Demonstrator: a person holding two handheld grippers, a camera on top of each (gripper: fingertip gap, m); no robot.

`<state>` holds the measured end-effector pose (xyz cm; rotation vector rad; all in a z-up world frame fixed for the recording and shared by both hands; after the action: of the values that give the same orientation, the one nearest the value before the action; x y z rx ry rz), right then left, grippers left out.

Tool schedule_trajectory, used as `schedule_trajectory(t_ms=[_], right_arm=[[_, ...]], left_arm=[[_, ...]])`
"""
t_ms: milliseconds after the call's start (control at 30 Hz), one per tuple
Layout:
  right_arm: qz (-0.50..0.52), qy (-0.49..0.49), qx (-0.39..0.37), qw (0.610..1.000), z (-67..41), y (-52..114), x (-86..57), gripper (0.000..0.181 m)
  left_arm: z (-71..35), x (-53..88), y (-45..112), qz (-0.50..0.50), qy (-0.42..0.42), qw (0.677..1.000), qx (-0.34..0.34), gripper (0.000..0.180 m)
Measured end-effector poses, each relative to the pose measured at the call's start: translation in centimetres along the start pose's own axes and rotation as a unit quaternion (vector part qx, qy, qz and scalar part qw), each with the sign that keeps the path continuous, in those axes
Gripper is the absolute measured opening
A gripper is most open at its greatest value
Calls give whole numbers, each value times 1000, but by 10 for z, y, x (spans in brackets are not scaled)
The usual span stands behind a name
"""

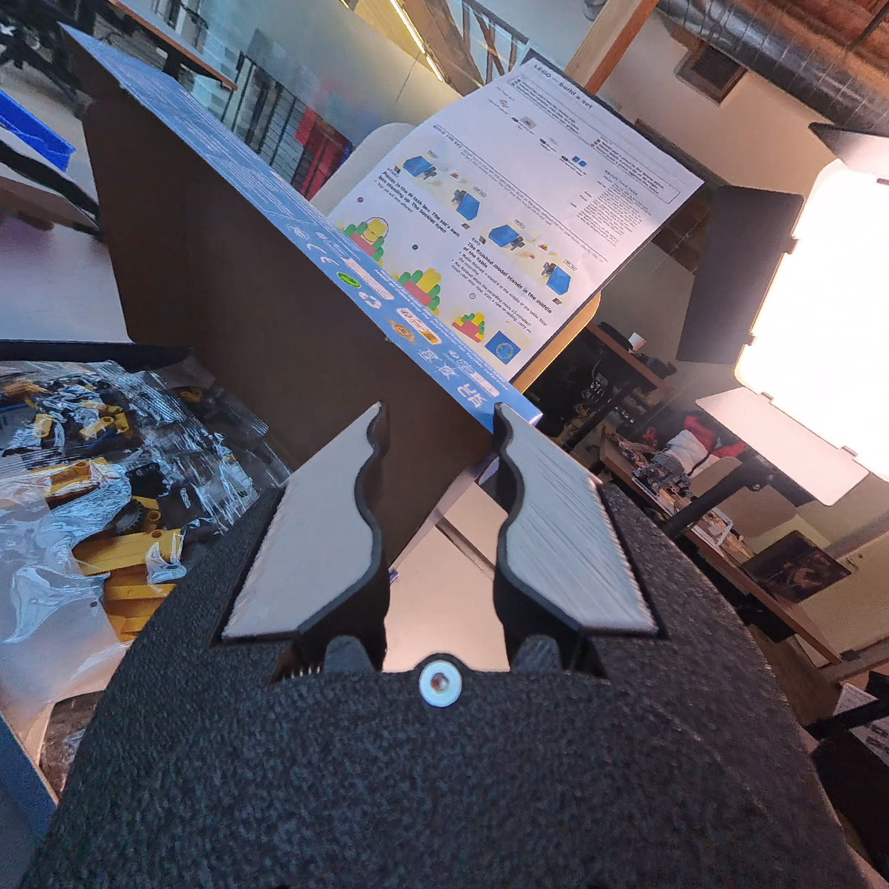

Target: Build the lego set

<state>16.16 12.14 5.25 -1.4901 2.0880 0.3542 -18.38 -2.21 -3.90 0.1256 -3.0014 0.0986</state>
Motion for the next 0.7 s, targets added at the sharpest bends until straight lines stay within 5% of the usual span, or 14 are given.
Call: schedule_trajectory(t_ms=[33,467,700], right_arm=[[3,3,-4,1000,-1,-1,0,41],[20,106,-18,994,53,-8,0,51],[-17,140,-40,989,46,39,-48,31]], left_arm=[[-1,1,-1,-4,-1,1000,-4,15],[-12,4,-2,42,42,998,-7,35],[-16,-4,-9,93,48,994,-2,61]])
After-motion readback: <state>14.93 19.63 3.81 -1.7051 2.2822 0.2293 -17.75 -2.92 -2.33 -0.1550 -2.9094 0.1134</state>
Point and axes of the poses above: each gripper's, where its closed fingertips meet, y out along the fingers, z out of its underside, x = y × z across the jaws, the point moved 7 cm from there along -y, back along the fingers, and after that the axes turned 12 degrees about -z, right-handed, at the moved point
